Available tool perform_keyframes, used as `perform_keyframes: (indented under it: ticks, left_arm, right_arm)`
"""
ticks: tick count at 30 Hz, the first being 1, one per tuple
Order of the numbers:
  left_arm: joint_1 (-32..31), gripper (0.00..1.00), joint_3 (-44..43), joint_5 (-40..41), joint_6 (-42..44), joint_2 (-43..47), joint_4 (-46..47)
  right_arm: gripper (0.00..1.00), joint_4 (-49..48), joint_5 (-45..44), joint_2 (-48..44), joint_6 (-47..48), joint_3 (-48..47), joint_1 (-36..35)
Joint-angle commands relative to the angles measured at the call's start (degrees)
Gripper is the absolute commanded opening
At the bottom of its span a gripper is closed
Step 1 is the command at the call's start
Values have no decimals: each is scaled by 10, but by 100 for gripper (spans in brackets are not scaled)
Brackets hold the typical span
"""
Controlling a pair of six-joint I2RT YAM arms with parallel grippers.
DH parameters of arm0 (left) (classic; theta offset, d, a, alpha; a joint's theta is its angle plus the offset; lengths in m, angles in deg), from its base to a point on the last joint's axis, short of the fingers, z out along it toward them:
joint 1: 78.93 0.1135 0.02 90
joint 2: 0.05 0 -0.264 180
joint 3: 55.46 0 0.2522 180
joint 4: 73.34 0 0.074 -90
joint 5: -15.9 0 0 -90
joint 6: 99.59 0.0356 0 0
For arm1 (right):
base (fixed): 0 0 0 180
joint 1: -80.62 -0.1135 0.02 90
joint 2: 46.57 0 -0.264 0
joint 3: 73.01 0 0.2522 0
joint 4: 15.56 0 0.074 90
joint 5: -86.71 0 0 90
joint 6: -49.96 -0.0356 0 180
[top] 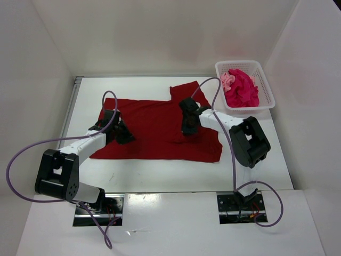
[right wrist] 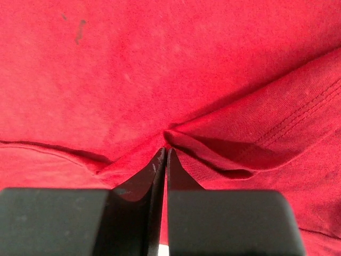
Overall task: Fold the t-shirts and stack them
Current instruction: Fold the flattened tshirt in 1/3 of the way
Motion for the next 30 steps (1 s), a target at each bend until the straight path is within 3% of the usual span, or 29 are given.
perform_keyframes:
  ticks: [1,8,15,16,18,19,20,27,29,30]
  left_arm:
    - [-3,12,6,-6,-11,-4,18]
    - [-3,12,-7,-11,-11,1,18]
    - [-3,12,-18,-11,-11,1,8]
    - [-3,12,-18,-11,-11,7,2]
    - [-3,13,-18,1,-11,14,-4]
    - [-3,13,-18,1,-6,21,-9]
    - [-3,13,-18,8,-6,29,-15]
    - [2,15,-23,46,8,48,-46]
    - [11,15,-18,39,8,48,-46]
    - [18,15,-18,39,8,48,-46]
  right_arm:
    - [2,16,-13,-5,2,-42,-7]
    - [0,36,-13,3,12,-138,-12]
    - [1,52,-7,112,39,-253,-18]
    - [4,59,-7,125,47,-281,-18]
    - [21,71,0,144,55,-304,-33]
    - [39,71,0,144,55,-304,-38]
    - [43,63,0,139,55,-304,-44]
    - [45,37,-24,8,33,-182,-44]
    - [36,24,-33,-58,2,-92,-44]
    - [22,17,-39,-79,-13,-58,-44]
